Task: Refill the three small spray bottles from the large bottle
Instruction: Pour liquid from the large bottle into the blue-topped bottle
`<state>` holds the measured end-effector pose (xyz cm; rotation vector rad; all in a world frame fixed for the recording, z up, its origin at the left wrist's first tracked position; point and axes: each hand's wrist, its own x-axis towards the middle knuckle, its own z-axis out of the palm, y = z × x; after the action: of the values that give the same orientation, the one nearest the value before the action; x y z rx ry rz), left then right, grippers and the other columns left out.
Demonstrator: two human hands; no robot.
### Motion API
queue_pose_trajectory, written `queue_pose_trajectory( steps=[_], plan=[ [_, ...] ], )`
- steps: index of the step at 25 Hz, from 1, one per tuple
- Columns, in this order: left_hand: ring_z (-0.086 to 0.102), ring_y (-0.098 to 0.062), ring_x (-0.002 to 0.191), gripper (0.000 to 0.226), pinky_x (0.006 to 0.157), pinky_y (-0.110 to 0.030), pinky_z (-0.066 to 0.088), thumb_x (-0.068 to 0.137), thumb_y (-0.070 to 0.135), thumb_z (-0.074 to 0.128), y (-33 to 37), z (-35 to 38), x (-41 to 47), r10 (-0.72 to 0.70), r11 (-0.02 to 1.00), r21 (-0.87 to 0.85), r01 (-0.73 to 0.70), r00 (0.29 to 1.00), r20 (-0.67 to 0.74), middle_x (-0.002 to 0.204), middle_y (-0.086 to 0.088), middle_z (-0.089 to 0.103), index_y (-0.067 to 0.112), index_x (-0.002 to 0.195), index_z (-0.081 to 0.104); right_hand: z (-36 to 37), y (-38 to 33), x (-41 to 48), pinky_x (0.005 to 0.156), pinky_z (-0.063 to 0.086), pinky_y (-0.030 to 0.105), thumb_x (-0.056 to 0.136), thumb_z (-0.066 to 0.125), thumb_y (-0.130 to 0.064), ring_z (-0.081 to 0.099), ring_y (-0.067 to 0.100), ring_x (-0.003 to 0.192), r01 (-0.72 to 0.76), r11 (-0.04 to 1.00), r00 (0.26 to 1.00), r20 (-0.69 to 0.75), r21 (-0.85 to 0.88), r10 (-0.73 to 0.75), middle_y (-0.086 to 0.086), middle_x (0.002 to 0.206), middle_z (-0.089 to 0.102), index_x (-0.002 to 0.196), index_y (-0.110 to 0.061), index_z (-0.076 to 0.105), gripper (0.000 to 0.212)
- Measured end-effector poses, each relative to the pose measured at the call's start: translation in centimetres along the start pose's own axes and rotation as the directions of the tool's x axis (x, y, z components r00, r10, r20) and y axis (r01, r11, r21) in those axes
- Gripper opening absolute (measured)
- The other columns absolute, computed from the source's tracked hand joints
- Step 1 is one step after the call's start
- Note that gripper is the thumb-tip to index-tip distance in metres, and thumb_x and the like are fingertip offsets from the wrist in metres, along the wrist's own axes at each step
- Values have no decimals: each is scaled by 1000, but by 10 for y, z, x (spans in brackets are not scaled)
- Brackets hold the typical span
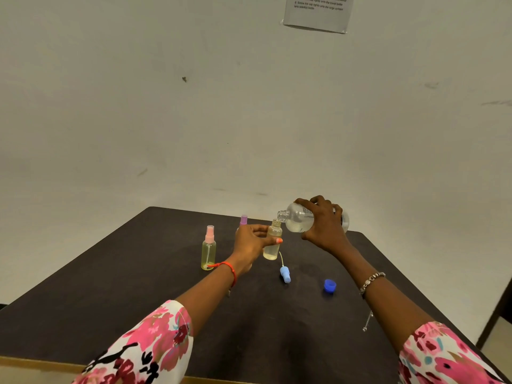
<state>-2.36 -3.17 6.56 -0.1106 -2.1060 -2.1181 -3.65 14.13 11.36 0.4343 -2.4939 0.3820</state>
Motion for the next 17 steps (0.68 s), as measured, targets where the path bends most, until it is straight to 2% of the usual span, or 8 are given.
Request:
queue_pose_trajectory(
  steps=[6, 17],
  plan=[
    [65, -26, 101, 46, 89, -41, 54, 65, 4, 79, 0, 2, 1, -1, 1000, -4, 1, 1000, 3, 108, -15, 68, 1, 108, 63, -1, 2, -1, 106, 18, 45, 62, 75, -16, 41, 27, 118, -4, 1000, 1000, -5, 4, 4, 10, 122, 47, 130, -26, 47, 74],
    [65, -25, 100, 47, 88, -39, 54, 65, 4, 79, 1, 3, -1, -3, 1000, 12, 3, 1000, -6, 110, -16, 68, 1, 109, 62, 0, 3, -2, 106, 18, 45, 62, 75, -16, 41, 27, 118, -1, 1000, 1000, -7, 5, 1, 11, 122, 47, 129, -25, 47, 74]
  ],
)
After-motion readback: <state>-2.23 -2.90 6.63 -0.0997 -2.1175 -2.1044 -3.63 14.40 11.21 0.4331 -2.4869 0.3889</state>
